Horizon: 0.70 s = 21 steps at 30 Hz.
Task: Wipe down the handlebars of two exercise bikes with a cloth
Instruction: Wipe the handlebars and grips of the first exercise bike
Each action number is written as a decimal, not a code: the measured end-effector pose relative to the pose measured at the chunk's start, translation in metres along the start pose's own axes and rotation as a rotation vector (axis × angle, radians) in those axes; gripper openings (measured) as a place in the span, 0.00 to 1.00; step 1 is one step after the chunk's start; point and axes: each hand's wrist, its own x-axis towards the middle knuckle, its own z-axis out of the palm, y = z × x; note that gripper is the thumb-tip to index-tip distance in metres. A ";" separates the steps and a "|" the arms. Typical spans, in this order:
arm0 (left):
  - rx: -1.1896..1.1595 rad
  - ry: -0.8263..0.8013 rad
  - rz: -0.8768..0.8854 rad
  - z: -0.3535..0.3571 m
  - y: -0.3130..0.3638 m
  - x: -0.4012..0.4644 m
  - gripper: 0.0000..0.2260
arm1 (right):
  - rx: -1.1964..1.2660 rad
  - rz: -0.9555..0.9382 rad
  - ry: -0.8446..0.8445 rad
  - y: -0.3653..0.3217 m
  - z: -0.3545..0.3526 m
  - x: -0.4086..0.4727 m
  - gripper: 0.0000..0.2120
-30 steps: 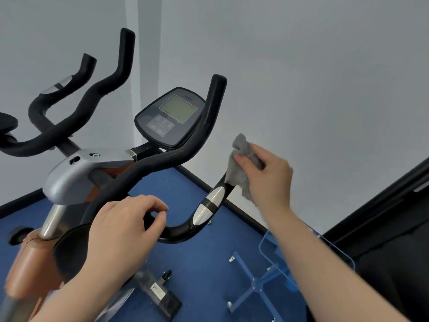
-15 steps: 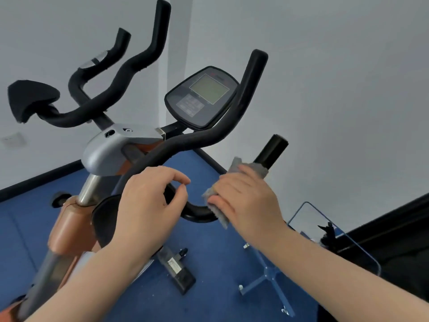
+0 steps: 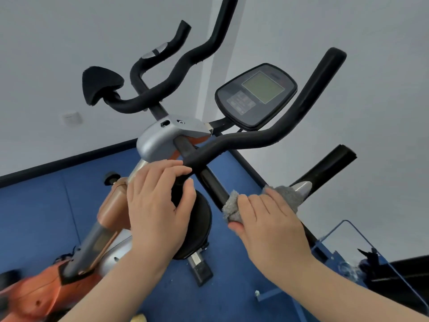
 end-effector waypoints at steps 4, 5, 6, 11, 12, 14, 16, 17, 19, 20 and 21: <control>-0.004 0.019 0.002 0.001 -0.001 0.001 0.06 | 0.076 0.081 -0.129 -0.015 -0.012 0.027 0.15; -0.002 0.025 0.004 0.001 -0.002 0.002 0.06 | 0.097 0.099 -0.192 -0.018 -0.013 0.034 0.15; 0.001 0.029 0.003 0.001 -0.002 0.002 0.06 | 0.125 0.116 -0.245 -0.021 -0.014 0.044 0.16; 0.007 0.031 0.008 0.003 -0.001 0.003 0.06 | 0.237 0.018 -0.387 -0.019 0.002 0.091 0.08; 0.002 0.031 0.008 0.003 -0.001 0.003 0.06 | 0.245 -0.019 -0.424 -0.019 0.004 0.097 0.13; -0.004 0.024 0.002 0.001 -0.002 0.002 0.06 | 0.317 0.030 -0.438 -0.020 0.005 0.100 0.17; -0.007 0.014 0.000 0.000 -0.003 0.001 0.06 | 0.374 0.106 -0.336 -0.026 0.004 0.090 0.10; -0.008 0.010 -0.001 -0.001 -0.003 0.001 0.06 | 0.384 0.159 -0.269 -0.028 0.004 0.081 0.09; -0.004 -0.002 -0.003 -0.001 -0.004 0.001 0.06 | 0.282 0.181 -0.158 -0.029 0.004 0.061 0.15; -0.002 -0.008 -0.004 -0.001 -0.004 0.001 0.06 | 0.202 0.142 -0.102 -0.026 0.002 0.051 0.15; -0.004 -0.011 -0.007 -0.001 -0.004 0.001 0.06 | 0.138 0.082 -0.045 -0.019 0.001 0.041 0.15</control>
